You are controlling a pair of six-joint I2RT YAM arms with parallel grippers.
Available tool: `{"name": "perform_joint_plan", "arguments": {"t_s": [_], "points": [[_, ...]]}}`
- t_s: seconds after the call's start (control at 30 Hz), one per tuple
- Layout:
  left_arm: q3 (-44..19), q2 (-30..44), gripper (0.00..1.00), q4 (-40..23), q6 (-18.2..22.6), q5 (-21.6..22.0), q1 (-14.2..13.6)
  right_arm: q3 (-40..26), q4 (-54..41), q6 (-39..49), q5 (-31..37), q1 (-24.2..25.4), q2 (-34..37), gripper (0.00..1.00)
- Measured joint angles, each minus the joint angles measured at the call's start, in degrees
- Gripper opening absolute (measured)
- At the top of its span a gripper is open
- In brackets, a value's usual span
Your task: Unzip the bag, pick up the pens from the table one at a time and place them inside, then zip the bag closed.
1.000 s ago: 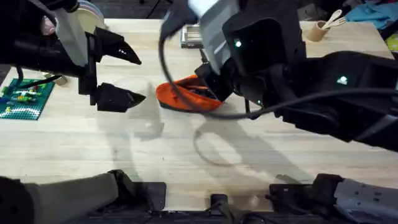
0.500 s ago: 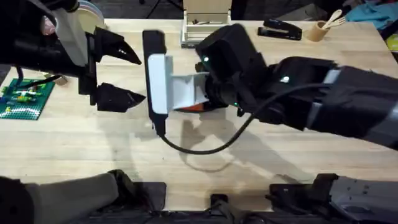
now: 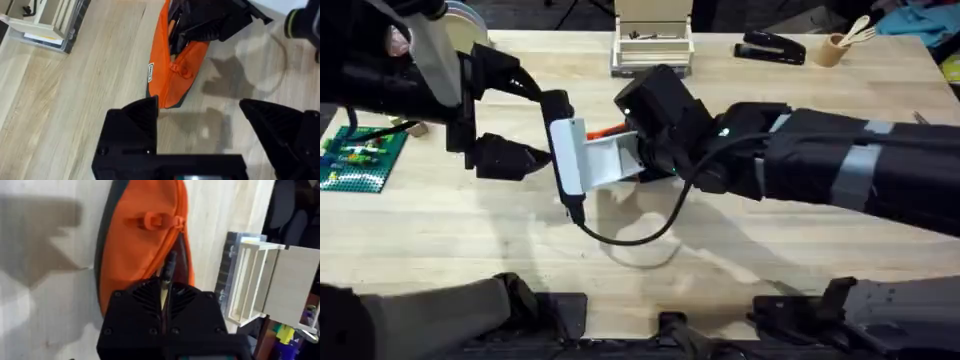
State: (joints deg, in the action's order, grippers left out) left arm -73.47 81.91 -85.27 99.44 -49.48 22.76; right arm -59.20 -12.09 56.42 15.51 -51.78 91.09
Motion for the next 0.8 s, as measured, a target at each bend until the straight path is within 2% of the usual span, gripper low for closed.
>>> {"name": "perform_joint_plan", "arguments": {"t_s": [0.7, 0.73, 0.8], "points": [[0.0, 0.0, 0.993, 0.0, 0.0, 0.0, 0.0, 0.0, 8.0, 0.7, -4.5, 1.3, 3.8, 0.033], [0.0, 0.0, 0.993, 0.0, 0.0, 0.0, 0.0, 0.0, 8.0, 0.7, -4.6, 1.3, 3.8, 0.084], [0.0, 0.0, 0.993, 0.0, 0.0, 0.0, 0.0, 0.0, 8.3, 0.6, -4.7, 1.3, 3.8, 0.31]]}}
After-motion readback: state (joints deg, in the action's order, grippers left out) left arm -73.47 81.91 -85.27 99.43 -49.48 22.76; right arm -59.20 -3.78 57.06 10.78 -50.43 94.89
